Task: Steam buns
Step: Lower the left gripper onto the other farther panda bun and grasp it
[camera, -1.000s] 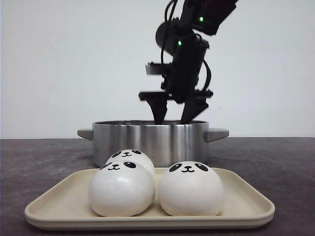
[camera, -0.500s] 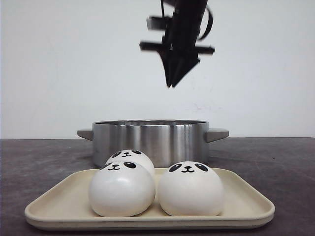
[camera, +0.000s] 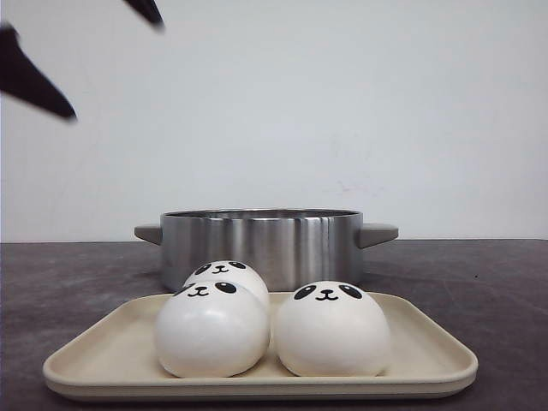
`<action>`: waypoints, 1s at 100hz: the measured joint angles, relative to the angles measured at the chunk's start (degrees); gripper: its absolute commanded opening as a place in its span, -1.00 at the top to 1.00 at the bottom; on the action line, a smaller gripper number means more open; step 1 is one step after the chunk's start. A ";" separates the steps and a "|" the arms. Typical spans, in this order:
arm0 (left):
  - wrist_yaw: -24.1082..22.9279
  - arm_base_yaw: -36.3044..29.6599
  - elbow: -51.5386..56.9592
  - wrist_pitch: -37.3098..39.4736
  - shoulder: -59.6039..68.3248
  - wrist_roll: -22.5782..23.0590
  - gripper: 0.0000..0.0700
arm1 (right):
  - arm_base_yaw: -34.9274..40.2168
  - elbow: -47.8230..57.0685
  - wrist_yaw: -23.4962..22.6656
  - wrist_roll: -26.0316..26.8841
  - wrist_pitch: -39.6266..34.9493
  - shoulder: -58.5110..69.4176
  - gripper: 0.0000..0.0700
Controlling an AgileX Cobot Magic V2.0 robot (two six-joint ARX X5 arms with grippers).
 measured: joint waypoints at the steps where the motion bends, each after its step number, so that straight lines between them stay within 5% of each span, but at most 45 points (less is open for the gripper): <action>1: -0.04 -0.13 0.00 0.11 0.63 0.00 -0.82 | 0.22 0.00 0.02 0.02 -0.35 -0.59 0.96; 26: -0.48 -3.76 0.02 7.82 14.64 -1.09 -0.80 | 1.70 0.00 4.24 0.61 -4.55 -11.65 0.96; 66: -12.90 -9.16 0.02 17.70 26.97 -4.13 -0.80 | 1.68 0.00 9.07 2.60 -11.54 -18.16 0.96; 72: -14.80 -9.20 0.02 18.86 27.63 -5.18 -0.76 | 1.68 -0.02 10.08 3.04 -11.65 -18.91 0.96; 86: -17.25 -9.18 0.02 19.43 28.17 -6.93 -0.32 | 1.68 0.00 11.34 3.50 -11.65 -20.72 0.96; 100: -17.49 -9.18 0.02 19.43 28.33 -7.34 -0.32 | 1.68 0.04 12.44 3.61 -11.87 -21.68 0.96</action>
